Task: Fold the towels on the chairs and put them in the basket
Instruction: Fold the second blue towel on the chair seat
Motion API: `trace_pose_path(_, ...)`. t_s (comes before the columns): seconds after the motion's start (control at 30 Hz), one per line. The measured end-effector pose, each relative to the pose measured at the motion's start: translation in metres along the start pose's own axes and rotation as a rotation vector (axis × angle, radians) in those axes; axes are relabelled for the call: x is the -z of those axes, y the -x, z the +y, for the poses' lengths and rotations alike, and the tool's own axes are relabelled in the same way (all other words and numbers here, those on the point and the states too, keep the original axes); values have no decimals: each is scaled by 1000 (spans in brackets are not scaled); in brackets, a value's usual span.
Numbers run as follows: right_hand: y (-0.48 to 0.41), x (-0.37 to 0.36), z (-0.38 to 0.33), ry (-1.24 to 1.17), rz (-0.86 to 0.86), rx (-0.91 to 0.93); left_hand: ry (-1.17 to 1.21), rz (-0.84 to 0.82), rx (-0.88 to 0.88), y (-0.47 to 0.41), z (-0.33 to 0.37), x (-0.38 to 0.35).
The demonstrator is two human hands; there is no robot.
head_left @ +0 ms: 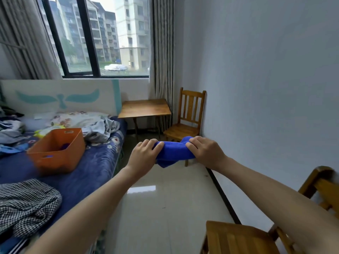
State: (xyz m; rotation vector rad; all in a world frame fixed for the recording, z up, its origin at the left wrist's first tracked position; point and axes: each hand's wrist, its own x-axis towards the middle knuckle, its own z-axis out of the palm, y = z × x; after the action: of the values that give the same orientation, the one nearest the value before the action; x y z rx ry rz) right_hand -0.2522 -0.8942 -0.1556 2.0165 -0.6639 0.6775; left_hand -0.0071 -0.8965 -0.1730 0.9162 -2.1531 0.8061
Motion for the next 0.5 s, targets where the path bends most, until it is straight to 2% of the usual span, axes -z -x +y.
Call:
trace_pose_path(0.3,-12,-52,20,-69,18,32,-17,-104,30,-12,-31,-31)
trace_pose_path(0.5,-27,-143,60,-140,58,55,-74,-133,78,-39,-79,-90)
